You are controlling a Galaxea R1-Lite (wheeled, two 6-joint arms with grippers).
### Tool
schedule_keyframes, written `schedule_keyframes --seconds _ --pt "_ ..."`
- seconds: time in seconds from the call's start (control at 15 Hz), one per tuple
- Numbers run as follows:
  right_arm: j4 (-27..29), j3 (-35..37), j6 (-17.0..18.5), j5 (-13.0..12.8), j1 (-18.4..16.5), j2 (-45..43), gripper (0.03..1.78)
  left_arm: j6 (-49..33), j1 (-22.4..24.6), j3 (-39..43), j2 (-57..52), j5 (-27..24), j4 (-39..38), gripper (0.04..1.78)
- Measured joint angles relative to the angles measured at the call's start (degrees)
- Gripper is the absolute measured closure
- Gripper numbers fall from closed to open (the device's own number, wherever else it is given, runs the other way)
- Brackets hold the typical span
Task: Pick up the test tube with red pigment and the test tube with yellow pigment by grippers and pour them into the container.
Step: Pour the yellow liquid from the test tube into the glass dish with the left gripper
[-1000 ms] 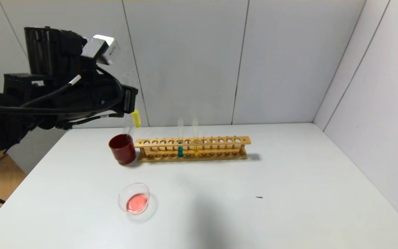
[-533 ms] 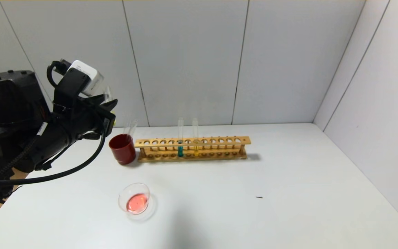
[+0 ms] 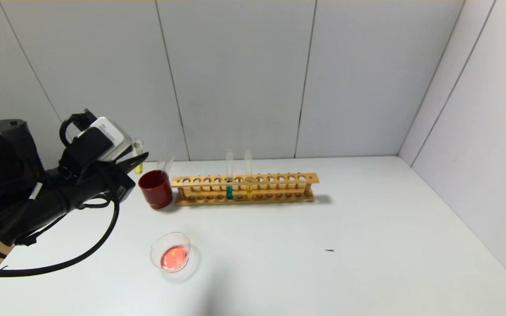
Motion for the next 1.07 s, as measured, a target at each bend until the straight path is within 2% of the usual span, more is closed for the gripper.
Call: schedule_keyframes --seconds 0.2,0.53,0.73,1.07 --pt "0.0 0.0 0.02 -0.02 0.0 0.0 0.06 4.34 0.2 1.65 0.06 -4.19 -0.33 1.52" --pt "-0.02 0.0 0.02 0.0 0.0 0.0 0.06 10.4 0.28 6.67 0.2 -5.0 -6.45 1.52" --pt "0.0 0.0 0.02 0.0 0.0 0.0 0.06 14.26 0.72 11.04 0.16 -8.57 -9.51 1.52" --pt "-0.02 0.0 0.02 0.0 0.0 0.0 0.06 19.64 6.42 17.12 1.12 -14.81 -18.25 1.52"
